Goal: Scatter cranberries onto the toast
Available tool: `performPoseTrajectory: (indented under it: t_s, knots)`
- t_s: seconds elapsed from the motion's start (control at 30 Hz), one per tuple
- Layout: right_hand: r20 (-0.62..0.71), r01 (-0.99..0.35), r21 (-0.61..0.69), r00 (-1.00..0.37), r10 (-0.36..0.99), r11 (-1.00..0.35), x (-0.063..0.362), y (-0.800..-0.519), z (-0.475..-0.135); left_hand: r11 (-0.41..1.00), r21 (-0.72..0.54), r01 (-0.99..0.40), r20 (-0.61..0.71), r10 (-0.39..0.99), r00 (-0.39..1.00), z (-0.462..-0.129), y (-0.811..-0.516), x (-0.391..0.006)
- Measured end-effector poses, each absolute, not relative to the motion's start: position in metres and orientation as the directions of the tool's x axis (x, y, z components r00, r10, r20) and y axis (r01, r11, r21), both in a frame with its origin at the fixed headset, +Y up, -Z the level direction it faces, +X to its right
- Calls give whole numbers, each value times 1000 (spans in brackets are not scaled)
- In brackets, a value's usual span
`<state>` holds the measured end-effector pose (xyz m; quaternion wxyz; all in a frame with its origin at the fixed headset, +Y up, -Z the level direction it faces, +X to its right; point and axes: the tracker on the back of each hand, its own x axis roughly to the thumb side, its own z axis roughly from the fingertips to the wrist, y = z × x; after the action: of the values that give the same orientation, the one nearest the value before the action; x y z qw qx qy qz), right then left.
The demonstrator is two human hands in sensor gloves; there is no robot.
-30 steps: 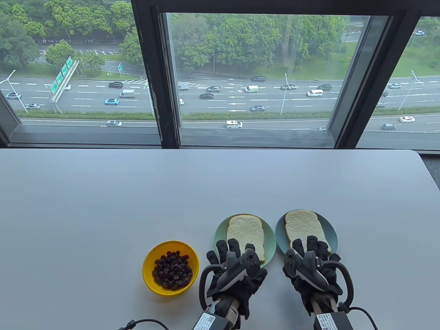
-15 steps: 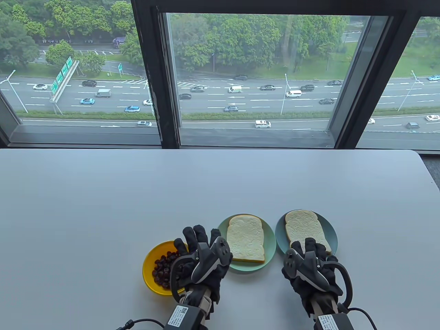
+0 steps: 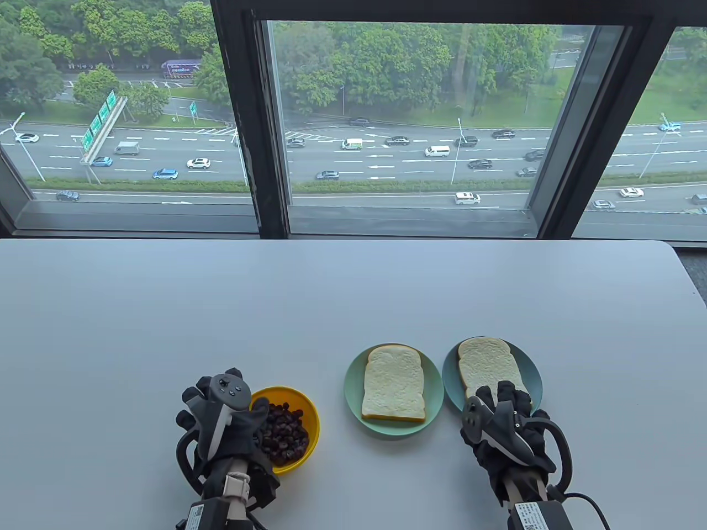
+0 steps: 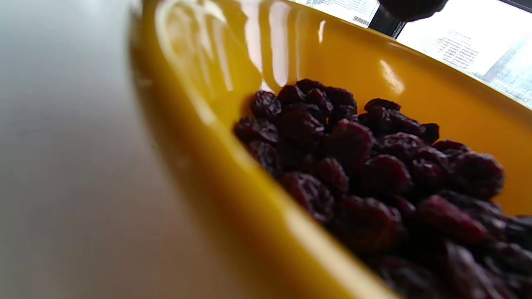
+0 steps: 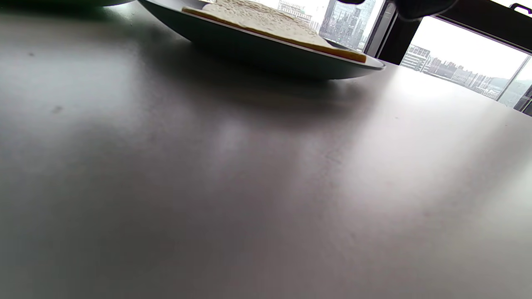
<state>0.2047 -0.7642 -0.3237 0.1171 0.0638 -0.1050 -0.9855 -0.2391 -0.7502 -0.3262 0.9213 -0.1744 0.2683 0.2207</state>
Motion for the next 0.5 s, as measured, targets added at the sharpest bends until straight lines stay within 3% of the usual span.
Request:
performPoseTrajectory:
  t_s: [0.13,0.5]
  knots:
    - [-95,223,222,-964,-249,-949,203,-764,-323,835,-202,-511,-569,325,756,-326,-752,-240]
    - [-76,230,230,-964,-253,-946,200,-765,-323,884,-282,-372,-562,161,811,-331,-754,-229]
